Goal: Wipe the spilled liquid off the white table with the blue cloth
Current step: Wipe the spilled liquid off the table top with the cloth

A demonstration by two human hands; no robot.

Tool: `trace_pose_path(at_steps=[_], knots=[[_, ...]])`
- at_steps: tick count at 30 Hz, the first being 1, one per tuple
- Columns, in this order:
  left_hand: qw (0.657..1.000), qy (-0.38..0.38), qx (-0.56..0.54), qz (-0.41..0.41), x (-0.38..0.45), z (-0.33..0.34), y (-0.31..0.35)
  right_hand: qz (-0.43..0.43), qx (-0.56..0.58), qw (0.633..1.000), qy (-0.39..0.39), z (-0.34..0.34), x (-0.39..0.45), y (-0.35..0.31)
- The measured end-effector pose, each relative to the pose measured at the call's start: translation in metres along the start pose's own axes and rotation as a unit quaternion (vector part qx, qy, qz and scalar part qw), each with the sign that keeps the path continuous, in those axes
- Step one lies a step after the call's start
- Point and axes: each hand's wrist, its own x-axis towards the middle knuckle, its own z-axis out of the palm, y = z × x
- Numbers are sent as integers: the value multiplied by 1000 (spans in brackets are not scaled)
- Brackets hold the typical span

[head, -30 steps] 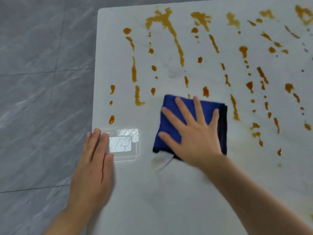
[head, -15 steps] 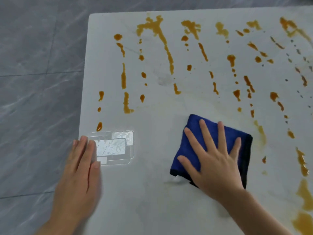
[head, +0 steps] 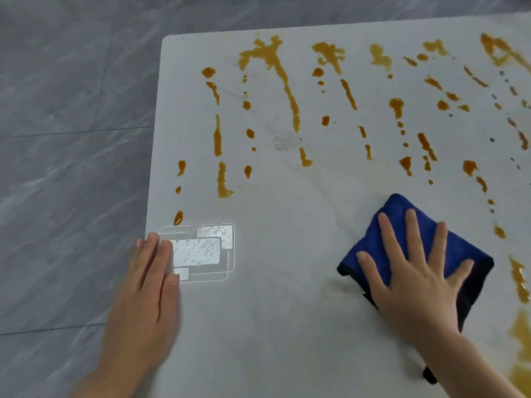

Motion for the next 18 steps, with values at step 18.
trace_pose_path(at_steps=[18], knots=[[999, 21, -39, -16, 1, 3, -4, -404, -25, 912, 60, 3, 28, -223]])
